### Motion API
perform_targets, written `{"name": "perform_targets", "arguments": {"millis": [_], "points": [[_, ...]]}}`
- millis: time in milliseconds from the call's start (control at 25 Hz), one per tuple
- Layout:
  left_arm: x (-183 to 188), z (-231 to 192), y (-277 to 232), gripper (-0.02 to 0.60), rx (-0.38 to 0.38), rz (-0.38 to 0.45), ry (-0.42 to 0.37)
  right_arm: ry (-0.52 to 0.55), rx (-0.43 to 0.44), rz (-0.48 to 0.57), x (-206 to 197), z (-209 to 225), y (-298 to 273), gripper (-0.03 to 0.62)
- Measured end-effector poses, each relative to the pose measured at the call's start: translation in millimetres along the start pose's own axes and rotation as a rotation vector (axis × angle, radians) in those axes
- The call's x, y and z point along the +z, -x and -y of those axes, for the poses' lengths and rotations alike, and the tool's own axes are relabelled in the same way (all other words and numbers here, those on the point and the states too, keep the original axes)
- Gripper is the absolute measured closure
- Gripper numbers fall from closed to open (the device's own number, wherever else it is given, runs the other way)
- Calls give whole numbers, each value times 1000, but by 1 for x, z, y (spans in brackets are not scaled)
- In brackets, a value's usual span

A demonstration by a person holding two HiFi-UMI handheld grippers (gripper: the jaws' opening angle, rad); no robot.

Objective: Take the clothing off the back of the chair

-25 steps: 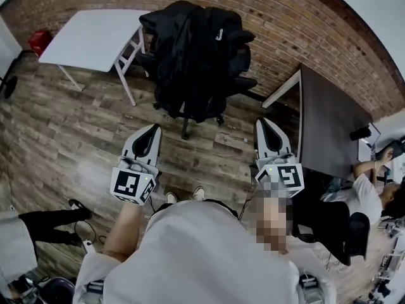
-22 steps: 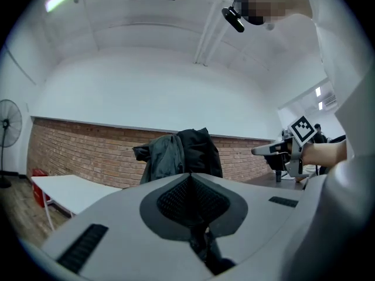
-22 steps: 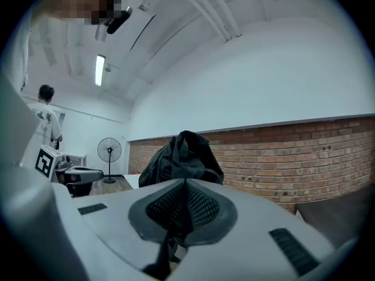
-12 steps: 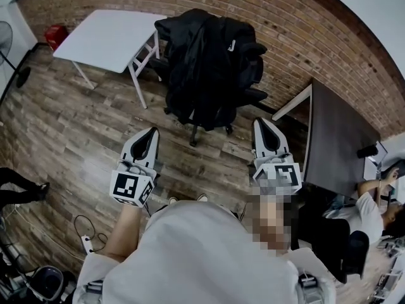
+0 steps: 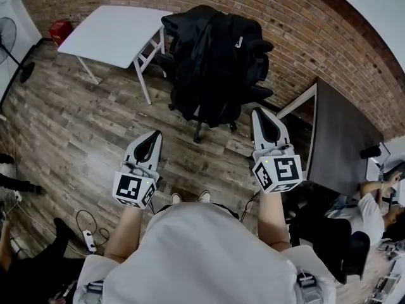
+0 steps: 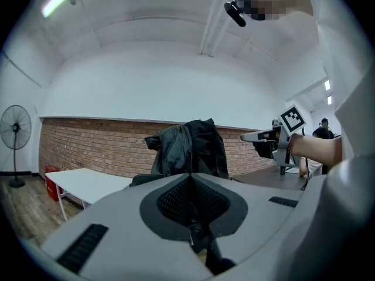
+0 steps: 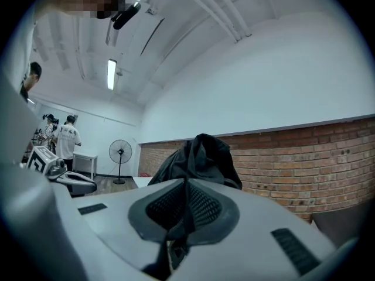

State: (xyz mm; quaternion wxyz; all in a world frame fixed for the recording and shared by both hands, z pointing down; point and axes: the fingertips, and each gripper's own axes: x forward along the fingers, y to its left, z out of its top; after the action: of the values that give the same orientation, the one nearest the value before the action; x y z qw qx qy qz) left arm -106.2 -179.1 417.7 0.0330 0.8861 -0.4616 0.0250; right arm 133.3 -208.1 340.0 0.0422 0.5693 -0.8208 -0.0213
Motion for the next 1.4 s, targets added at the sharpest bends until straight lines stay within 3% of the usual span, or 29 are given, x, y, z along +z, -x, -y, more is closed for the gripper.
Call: {"name": "perform_targets", "arguments": {"millis": [440,720,840,920,1080,1200,1400], "points": [[9,2,12,560,-17,3,-36,25,38,39,27,-16,-25,572],[7,-8,30,560,12,10,-23,60,35,58,51,-23,-50,568],[5,-11,35,560,20,13,-13,38,28,53,54,-25,-65,463],[2,-12,37,560,26,12,-2,11,5,54,56,-23,-76,457],[-2,-14,41,560,34,13,15,-31,-108,64,59,-7,-91,302],[-6,-14,41,560,33,9,22,-69,-182,63,59,4,-100,231],[-9,-12,39,560,27,5,28,-91,-170,-5,49,3,-131,156]]}}
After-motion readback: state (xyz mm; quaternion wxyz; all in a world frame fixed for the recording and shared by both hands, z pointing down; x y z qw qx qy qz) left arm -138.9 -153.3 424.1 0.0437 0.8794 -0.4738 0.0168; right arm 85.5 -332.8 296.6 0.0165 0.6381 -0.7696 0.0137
